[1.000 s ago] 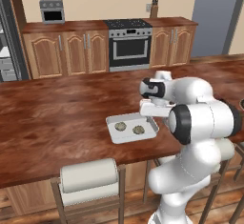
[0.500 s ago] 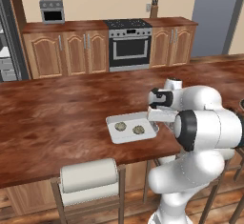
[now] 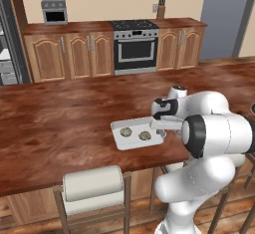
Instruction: Place two dumplings into each of the tupperware containers and then place the containers in the fridge.
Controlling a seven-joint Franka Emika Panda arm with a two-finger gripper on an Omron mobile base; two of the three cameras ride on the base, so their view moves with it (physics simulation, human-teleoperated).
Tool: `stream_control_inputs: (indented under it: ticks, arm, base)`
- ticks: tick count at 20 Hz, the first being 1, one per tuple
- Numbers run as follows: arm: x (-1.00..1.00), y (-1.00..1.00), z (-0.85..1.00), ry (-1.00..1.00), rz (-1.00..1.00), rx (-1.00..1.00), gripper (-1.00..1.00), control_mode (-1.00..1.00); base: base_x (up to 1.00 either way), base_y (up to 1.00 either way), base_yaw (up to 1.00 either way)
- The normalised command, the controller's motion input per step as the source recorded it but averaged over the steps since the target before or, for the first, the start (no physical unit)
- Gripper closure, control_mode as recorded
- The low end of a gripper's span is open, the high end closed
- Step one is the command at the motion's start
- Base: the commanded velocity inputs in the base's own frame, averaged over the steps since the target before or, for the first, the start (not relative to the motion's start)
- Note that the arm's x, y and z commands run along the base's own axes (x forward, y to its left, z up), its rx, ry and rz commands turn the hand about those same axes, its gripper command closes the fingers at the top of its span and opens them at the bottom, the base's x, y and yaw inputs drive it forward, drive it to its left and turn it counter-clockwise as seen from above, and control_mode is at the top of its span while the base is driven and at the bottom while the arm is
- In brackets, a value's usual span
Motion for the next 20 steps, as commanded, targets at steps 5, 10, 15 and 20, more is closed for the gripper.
stream_control_inputs:
  ticks: [5,10,15,20]
  arm:
    - [0.25,0.00,-0.23,0.00,0.03,0.00,-1.00,-1.00]
    - [0.06,0.00,-0.18,0.01,0.03,0.00,-1.00,-1.00]
    - [0.00,0.00,-0.09,0.02,0.02,0.00,-1.00,-1.00]
    - [0.00,0.00,-0.05,0.03,0.02,0.00,-1.00,-1.00]
  base:
    - [0.00,0.00,0.00]
    - [0.00,0.00,0.00]
    - [0.00,0.00,0.00]
    - [0.00,0.00,0.00]
